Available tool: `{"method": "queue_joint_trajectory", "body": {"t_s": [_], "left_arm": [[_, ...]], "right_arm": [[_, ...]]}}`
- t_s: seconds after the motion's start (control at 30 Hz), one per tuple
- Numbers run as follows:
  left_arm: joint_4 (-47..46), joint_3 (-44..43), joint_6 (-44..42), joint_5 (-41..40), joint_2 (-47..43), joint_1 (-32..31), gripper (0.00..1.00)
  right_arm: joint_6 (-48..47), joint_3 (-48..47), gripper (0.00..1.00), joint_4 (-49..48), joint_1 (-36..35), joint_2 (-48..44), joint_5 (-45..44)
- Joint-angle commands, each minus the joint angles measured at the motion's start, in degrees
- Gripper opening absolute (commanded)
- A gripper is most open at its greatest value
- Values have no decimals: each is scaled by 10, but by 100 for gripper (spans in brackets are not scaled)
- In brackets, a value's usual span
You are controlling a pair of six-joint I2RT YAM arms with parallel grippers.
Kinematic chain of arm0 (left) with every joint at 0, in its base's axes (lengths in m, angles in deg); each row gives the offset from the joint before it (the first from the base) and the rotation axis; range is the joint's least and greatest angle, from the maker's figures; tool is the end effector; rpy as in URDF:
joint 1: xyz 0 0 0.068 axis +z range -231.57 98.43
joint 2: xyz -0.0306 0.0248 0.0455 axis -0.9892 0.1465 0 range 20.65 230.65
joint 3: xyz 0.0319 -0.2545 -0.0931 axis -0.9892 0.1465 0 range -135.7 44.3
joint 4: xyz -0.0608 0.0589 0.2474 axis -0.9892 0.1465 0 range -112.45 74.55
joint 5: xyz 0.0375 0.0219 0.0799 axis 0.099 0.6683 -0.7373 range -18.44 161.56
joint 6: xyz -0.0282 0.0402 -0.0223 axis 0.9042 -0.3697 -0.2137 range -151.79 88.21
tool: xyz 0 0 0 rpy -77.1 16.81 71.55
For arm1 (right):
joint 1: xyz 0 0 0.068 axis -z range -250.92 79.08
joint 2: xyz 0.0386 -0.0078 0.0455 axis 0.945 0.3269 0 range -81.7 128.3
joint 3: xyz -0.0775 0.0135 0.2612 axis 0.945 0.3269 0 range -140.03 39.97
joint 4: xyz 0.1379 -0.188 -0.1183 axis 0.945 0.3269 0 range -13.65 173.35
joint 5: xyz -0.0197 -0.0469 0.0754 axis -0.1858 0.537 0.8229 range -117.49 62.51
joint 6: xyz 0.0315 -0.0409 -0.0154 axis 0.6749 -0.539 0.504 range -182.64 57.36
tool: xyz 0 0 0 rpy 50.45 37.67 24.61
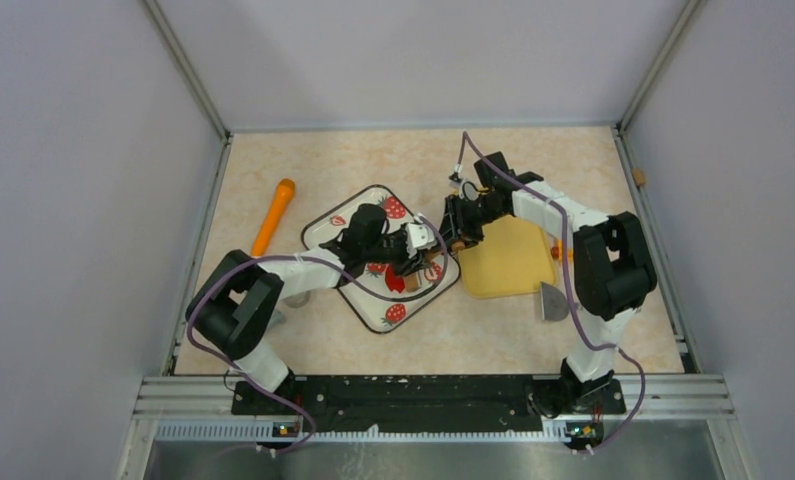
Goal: Roll out the dumpling wrappers from the dough
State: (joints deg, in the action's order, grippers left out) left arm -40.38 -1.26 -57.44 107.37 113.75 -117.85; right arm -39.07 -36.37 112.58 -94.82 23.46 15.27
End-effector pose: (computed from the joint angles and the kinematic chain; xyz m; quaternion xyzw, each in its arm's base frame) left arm 0.2566 -0.2141 0.1861 0.5558 0.6257 -0.3089 0.4519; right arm 0.3329 0.1739 0.2120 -0.0814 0.9090 0.4068 0.0409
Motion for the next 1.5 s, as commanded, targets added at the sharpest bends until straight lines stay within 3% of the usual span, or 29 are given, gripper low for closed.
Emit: {"method": "queue_joint_trajectory", "body": {"t_s": [0.0, 0.3, 0.5, 1.1, 1.47], "left_arm": [[2, -27, -29, 19, 10, -1, 39], [5, -4, -33, 21, 12, -4, 19], [-26, 36, -18, -5, 3, -5, 0], [12, 98, 10, -70, -49, -5, 0], [74, 83, 11, -76, -80, 4, 0]], "right_arm": [[1, -14, 0, -15, -10, -15, 2], [6, -5, 0, -26, -33, -2, -24], [6, -16, 0, -32, -51, 19, -38], [14, -37, 0, -73, -95, 87, -52], [24, -61, 0, -98, -111, 108, -37]]}}
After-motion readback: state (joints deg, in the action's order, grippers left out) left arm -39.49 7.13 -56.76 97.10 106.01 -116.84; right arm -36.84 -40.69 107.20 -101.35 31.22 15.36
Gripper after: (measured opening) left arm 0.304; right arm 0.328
